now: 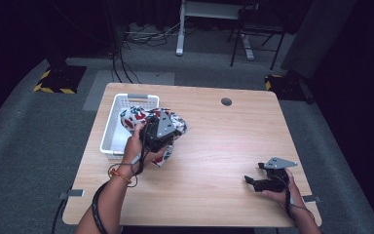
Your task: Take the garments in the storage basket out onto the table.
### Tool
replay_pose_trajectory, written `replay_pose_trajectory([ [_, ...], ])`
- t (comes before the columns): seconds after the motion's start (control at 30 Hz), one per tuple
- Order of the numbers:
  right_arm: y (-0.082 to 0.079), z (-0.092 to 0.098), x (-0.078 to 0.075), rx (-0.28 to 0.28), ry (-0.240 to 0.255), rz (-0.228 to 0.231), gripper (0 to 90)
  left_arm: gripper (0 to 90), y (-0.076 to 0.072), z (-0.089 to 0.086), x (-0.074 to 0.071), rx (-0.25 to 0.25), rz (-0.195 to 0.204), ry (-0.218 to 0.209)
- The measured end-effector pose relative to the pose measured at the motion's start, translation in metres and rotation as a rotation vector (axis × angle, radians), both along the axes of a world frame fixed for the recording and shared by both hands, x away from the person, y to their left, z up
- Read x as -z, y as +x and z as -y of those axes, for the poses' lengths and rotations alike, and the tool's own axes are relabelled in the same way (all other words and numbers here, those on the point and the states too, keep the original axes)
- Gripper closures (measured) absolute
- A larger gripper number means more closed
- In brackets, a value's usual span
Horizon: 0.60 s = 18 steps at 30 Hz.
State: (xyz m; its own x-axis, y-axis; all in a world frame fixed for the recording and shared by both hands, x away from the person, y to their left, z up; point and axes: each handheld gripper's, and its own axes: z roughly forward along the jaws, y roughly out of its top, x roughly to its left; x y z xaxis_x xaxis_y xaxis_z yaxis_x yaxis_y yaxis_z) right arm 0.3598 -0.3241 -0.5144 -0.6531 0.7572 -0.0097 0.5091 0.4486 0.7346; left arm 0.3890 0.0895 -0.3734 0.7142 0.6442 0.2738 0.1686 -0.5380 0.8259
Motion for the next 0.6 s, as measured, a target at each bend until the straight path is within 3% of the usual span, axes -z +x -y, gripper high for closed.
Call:
replay_pose_trajectory([
  [0.27, 0.0, 0.0, 0.0, 0.0, 0.0, 0.0, 15.5, 81.4, 0.0, 0.03, -0.005, 0.066, 0.006, 0.008],
  [0.6, 0.0, 0.0, 0.0, -0.001, 0.0, 0.001, 15.5, 81.4, 0.004, 0.075, 0.006, 0.173, -0.03, 0.025],
])
